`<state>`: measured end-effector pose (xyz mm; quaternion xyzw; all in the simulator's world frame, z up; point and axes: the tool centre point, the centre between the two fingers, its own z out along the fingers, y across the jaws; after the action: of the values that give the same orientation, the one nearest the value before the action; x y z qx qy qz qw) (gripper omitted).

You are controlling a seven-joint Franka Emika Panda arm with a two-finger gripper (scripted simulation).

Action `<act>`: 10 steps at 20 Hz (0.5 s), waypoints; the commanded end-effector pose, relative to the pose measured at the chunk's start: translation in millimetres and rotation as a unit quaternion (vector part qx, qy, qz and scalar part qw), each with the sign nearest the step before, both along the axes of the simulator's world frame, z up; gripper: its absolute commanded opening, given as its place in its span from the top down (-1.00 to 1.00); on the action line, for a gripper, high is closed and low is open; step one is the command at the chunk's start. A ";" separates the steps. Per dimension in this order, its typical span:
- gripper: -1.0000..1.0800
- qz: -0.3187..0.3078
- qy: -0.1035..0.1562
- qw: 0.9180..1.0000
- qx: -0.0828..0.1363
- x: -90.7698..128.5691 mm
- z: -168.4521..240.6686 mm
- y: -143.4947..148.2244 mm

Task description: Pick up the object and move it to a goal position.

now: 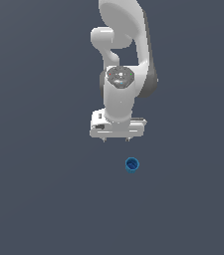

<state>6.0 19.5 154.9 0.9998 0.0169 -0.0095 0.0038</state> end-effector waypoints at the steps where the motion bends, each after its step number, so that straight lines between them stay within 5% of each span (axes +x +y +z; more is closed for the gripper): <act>1: -0.92 -0.010 0.000 1.000 0.000 2.7 -2.1 2.4; 10: -0.92 -0.081 -0.003 0.997 0.001 20.7 -15.4 17.5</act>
<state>23.2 33.7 142.5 0.9987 -0.0497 -0.0074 0.0027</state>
